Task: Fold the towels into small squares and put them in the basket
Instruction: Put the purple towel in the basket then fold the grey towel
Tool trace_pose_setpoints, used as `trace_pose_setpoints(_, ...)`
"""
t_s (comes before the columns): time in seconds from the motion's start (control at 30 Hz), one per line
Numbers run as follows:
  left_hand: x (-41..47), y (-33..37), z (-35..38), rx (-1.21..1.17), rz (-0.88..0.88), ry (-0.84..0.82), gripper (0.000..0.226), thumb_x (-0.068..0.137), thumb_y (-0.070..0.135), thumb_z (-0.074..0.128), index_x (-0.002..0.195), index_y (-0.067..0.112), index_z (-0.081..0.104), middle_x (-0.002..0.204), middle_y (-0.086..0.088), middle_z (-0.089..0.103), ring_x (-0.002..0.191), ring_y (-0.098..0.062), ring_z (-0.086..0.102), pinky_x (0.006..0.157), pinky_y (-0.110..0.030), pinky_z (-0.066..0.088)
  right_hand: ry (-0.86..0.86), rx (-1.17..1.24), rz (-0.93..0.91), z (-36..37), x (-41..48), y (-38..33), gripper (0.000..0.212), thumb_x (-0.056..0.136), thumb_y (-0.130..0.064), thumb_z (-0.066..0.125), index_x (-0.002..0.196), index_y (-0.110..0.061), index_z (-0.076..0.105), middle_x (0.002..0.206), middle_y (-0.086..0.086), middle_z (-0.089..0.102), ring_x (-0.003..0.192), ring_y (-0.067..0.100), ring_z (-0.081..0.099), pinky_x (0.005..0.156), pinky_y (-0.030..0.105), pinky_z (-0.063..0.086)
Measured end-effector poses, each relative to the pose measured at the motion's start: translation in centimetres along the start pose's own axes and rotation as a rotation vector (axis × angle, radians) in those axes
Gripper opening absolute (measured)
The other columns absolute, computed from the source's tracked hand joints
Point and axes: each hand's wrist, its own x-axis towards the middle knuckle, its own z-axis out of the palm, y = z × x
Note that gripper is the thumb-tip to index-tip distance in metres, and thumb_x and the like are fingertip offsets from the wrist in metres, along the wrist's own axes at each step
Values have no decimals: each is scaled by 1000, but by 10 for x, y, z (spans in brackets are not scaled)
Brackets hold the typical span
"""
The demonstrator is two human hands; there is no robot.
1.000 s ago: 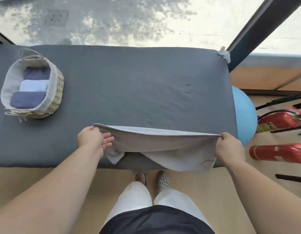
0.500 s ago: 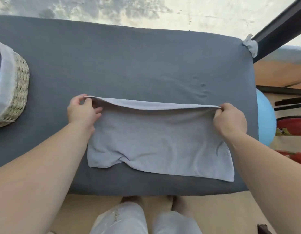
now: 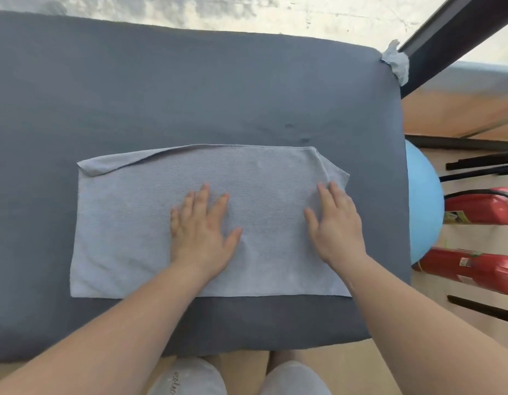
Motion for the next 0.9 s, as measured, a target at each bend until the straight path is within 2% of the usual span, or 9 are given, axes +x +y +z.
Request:
trace_pose_setpoints(0.07,16,26,15,84,57,-23,78,91,72,31,157,41,1,165,2,-20,152,-27,-18,119,-55,-12,196,130,80,-6,17,11,46,103,-36,49,147,-22,47,159,10,32,144,31,27,116,46,27)
trace_pose_setpoints(0.13,31,51,27,133,110,-8,82,89,76,23,156,41,-8,163,3,-28,149,-29,-27,116,-60,-16,245,236,153,-11,36,22,34,102,-28,48,134,-20,58,137,10,52,128,30,43,106,42,36)
trace_pose_setpoints(0.23,54,83,44,149,165,31,84,87,79,16,155,40,-13,162,4,-29,148,-29,-29,114,-64,-18,219,325,164,-14,55,38,30,98,-24,51,127,-25,54,100,-1,62,100,22,56,83,35,42)
trace_pose_setpoints(0.33,72,103,61,183,186,54,86,85,81,13,155,40,-14,162,6,-29,148,-29,-30,114,-67,-15,222,351,136,-15,70,51,29,93,-22,57,121,-28,53,89,-6,62,88,17,58,77,34,45)
trace_pose_setpoints(0.5,75,109,73,221,165,127,89,82,85,12,154,40,-15,164,7,-25,149,-28,-27,114,-66,-15,239,371,-77,-34,97,65,21,95,-11,48,104,-25,61,89,-1,59,78,14,52,72,26,41)
trace_pose_setpoints(0.63,68,107,72,249,130,116,89,83,85,13,155,40,-13,165,6,-22,150,-29,-25,115,-65,-15,248,301,-152,-61,132,69,22,93,-7,46,92,-25,59,94,0,53,76,14,47,66,10,36)
trace_pose_setpoints(0.67,67,109,72,251,125,108,88,83,84,12,155,40,-14,164,6,-23,149,-29,-26,115,-66,-14,248,289,-154,-64,138,70,20,93,-7,46,94,-22,60,98,1,52,78,14,47,69,12,39)
trace_pose_setpoints(0.77,66,111,74,244,121,94,85,85,82,12,154,41,-15,164,5,-26,149,-29,-27,115,-66,-13,256,239,-131,-57,138,73,17,95,-16,52,108,-16,62,114,7,49,94,25,52,87,34,45)
trace_pose_setpoints(0.9,68,113,83,251,101,99,86,85,81,13,154,39,-16,162,4,-29,149,-29,-28,115,-67,-10,328,4,-242,-21,89,67,41,92,-33,58,131,-20,58,144,12,45,131,34,44,107,48,35)
